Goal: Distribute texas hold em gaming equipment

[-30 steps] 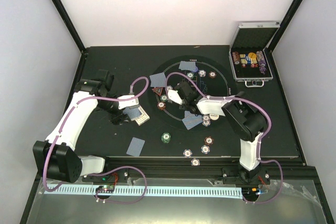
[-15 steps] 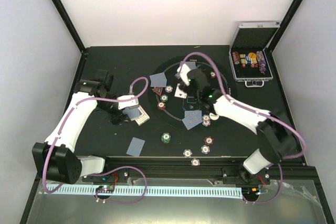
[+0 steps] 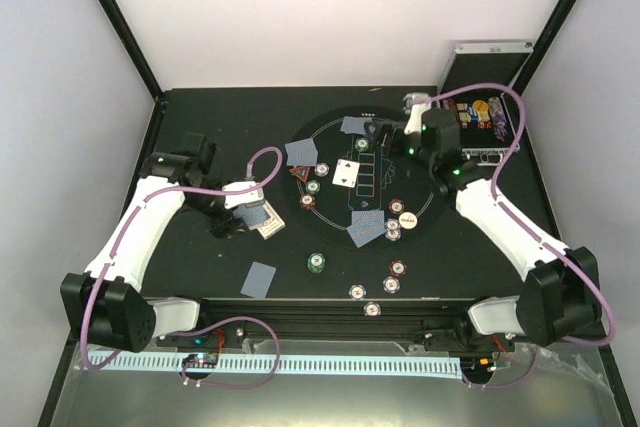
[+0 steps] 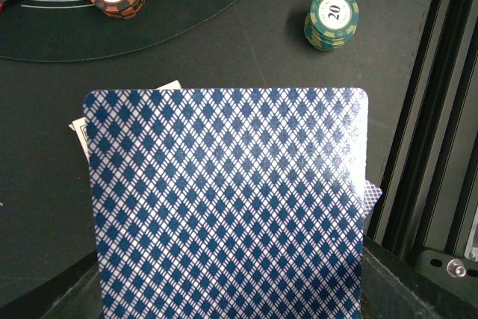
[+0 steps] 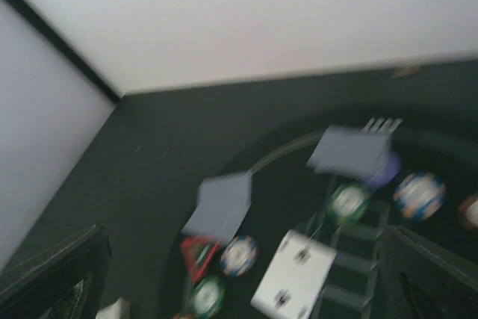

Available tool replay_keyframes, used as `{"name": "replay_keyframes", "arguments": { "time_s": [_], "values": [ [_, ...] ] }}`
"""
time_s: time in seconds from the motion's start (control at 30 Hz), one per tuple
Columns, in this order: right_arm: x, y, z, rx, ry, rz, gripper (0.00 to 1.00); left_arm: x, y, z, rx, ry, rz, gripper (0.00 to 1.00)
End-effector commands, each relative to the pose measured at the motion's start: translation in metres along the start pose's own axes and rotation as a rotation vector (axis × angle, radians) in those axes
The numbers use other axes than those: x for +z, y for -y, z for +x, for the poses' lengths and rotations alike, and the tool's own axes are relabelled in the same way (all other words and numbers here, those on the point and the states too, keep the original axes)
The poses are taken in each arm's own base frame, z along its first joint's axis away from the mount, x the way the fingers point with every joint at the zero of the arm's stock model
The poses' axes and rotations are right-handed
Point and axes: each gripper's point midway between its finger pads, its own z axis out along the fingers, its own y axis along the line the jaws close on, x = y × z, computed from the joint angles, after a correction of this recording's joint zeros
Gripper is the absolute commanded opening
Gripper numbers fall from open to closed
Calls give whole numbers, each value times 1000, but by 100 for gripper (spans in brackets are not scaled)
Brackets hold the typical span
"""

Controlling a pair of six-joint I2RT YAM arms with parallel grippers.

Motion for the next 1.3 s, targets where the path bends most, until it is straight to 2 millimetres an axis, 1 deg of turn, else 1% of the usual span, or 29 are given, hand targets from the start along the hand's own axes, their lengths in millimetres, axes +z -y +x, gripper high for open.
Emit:
{"name": "replay_keyframes", "arguments": {
  "time_s": [0.0,0.13,0.2,0.3,0.4,0.43,0.5,0.63,0.77,1.13,1.27],
  "values": [
    [1,-51,71,267,-273,-246,100,-10,1,-9,12,35,-13,2],
    [0,-96,126,301,-470,-305,100,-9,1,-8,12,36,-13,1],
    [-3,-115,145,313,-506,-325,100,-9,1,-9,8,38,-9,2],
    [-10,-153,164,356,-559,-439,99,-8,1,-10,8,44,-6,2],
    [-15,-191,177,379,-629,-570,93,-9,2,-11,10,50,-3,2],
    [-16,-201,181,388,-651,-612,90,-9,2,-11,10,50,-2,2],
    [-19,-218,187,400,-690,-677,82,-9,2,-11,10,51,-1,2],
    [-24,-245,195,407,-743,-775,77,-7,3,-10,9,49,4,2],
    [-27,-260,197,433,-772,-841,74,-6,4,-10,8,50,11,1],
    [-13,-279,213,515,-828,-885,67,-6,4,-11,10,55,15,1],
    [-11,-291,216,528,-846,-909,63,-5,3,-11,9,53,16,2]
  ]
}}
